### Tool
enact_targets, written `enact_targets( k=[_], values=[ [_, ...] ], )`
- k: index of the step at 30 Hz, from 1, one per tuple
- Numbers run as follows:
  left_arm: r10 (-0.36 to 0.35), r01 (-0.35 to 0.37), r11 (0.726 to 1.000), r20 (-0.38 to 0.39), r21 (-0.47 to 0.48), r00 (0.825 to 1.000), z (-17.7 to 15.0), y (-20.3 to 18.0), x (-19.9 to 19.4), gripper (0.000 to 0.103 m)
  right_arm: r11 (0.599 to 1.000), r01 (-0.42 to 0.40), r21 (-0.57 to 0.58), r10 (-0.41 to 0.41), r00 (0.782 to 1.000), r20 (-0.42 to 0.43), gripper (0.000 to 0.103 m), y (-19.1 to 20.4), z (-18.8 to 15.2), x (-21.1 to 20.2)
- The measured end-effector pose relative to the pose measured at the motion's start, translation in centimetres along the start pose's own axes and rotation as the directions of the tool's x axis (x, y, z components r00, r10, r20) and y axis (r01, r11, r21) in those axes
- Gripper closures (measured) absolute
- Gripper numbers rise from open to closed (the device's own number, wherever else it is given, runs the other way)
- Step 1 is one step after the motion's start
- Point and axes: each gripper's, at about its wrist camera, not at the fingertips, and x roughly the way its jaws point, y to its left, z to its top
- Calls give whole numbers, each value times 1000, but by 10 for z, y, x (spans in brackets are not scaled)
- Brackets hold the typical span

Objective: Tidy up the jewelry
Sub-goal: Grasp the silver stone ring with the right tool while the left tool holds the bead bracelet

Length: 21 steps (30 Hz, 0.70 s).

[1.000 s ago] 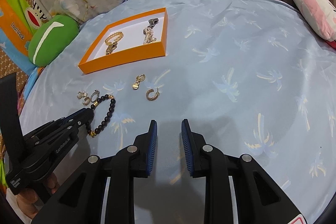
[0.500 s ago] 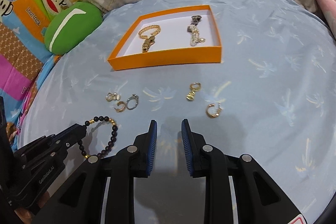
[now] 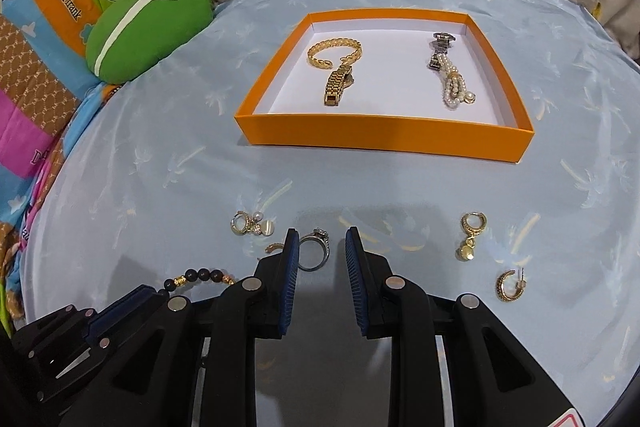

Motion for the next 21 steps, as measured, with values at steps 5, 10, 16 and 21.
enact_targets(
  k=[5,10,16,21],
  values=[
    [-7,7,1000,0,-11,1000,2,5,1,96,999,38,-32,-38,999,12,79,8,-2,3],
    [-13,13,1000,-3,-18,1000,1,7,2,96,994,84,-70,-82,996,35,85,12,-7,2],
    [-16,16,1000,-1,-21,1000,1,8,1,96,996,72,-50,-70,997,35,98,6,-7,-3],
    [-20,20,1000,8,-19,1000,2,7,-2,96,997,64,-30,-63,997,34,98,-3,-9,-9]
  ],
)
